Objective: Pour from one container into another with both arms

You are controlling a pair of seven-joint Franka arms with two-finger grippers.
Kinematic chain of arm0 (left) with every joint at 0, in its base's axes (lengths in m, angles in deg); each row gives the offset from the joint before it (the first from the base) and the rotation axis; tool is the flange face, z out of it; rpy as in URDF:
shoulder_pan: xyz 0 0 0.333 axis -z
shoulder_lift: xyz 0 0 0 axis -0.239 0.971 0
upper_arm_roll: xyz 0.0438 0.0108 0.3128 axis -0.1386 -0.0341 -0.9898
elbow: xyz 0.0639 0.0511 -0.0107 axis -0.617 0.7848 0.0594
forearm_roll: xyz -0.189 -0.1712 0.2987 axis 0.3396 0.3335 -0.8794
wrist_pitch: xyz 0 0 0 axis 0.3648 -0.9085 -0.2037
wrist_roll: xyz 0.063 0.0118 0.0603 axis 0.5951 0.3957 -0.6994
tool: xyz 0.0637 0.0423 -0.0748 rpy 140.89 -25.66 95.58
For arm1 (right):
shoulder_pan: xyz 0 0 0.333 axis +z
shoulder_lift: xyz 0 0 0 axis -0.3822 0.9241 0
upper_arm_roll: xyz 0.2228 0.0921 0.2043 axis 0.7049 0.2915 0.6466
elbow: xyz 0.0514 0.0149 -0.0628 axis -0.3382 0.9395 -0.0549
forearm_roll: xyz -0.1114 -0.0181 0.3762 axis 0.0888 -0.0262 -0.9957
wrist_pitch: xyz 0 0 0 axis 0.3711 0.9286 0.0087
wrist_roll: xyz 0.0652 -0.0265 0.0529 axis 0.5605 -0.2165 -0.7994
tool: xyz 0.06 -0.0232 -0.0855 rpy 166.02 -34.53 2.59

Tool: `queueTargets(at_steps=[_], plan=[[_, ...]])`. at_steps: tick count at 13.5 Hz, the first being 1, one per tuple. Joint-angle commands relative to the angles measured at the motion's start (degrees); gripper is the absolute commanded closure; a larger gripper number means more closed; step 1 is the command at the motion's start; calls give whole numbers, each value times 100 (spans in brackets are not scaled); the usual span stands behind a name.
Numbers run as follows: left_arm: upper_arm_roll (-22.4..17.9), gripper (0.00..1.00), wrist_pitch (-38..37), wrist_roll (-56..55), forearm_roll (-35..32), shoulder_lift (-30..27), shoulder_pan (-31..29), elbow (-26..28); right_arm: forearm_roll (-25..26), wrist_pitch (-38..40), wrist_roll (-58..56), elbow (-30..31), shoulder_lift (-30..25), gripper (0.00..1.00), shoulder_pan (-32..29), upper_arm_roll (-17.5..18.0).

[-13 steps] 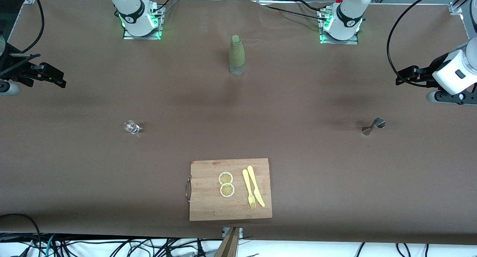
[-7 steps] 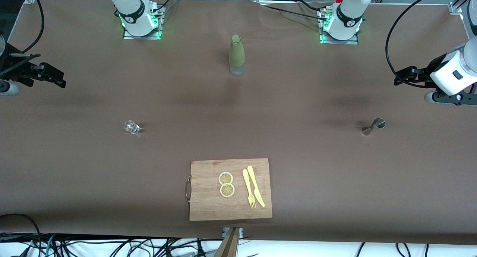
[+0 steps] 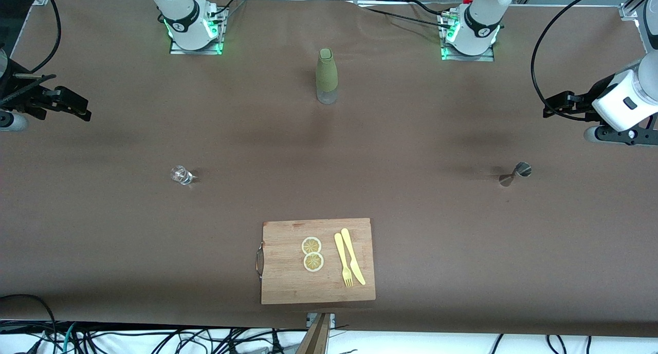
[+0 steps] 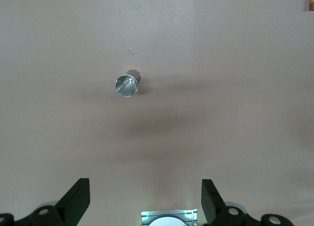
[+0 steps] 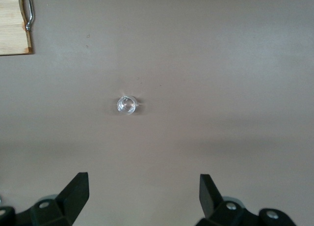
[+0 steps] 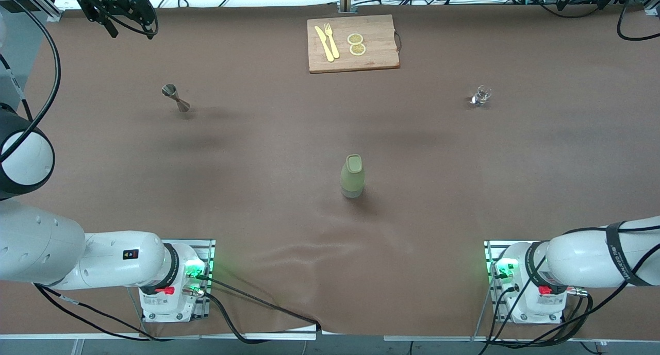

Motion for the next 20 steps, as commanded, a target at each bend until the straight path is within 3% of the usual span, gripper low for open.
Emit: queueTargets(at_steps=[1,15,20], plan=[[18,0,52,46,-83,-4,-20,8,-77,13,40,-17,-12,0,-9,6],[124,0,272,125,-66,83,-28,-202,-77,22,40,-17,-12,0,-18,15],[71,0,272,1574,479,364,-766,-474,-77,31,40,-26,14,0,-9,6]])
